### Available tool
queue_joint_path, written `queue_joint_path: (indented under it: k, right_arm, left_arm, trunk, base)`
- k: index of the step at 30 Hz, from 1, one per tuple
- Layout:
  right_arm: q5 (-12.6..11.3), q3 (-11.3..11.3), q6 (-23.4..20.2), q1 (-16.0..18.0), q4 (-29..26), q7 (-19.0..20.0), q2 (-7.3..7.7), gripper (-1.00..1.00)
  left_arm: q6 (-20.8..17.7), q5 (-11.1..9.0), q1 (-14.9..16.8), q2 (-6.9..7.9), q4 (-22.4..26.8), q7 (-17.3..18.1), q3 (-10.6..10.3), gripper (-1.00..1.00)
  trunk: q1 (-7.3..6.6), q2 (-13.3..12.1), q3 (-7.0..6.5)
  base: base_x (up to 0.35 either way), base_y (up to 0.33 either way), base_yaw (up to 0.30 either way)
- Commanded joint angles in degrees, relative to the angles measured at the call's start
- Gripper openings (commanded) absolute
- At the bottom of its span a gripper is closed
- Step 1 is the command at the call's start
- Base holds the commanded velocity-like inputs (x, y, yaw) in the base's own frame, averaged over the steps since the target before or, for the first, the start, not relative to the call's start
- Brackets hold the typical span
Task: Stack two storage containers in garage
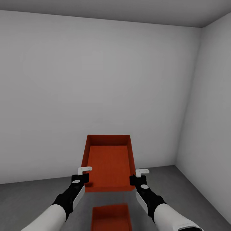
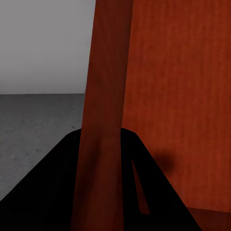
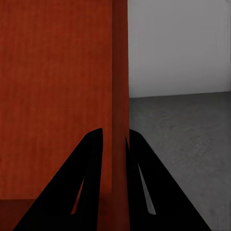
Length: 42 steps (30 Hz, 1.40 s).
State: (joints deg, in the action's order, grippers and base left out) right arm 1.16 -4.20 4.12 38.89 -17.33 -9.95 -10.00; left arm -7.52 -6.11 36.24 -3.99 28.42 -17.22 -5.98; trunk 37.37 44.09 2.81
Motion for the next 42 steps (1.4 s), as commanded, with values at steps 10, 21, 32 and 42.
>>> queue_joint_path:
  k: [10,21,32,42]
  right_arm:
    - [-0.1,0.5,0.2,0.0,0.2,-0.7,0.00,-1.00]
    - [-0.1,0.5,0.2,0.0,0.2,-0.6,0.00,-1.00]
    - [-0.1,0.5,0.0,0.0,0.2,-0.6,0.00,-1.00]
    - [-0.2,0.4,0.2,0.0,0.2,-0.7,0.00,-1.00]
  left_arm:
    - [-0.4,0.1,0.1,1.09,1.7,-0.7,2.8,-1.00]
    - [-0.4,0.1,0.1,1.09,1.7,-0.7,2.8,-1.00]
    - [-0.4,0.1,0.1,1.09,1.7,-0.7,2.8,-1.00]
    - [-0.4,0.1,0.1,1.09,1.7,-0.7,2.8,-1.00]
  trunk:
    - [0.05,0.1,0.10]
    - [0.05,0.1,0.10]
    - [0.05,0.1,0.10]
    - [0.05,0.1,0.10]
  base:
    - [0.299,0.000,0.053]
    - [0.036,0.000,0.059]
    - [0.000,0.000,0.000]
    - [0.000,0.000,0.000]
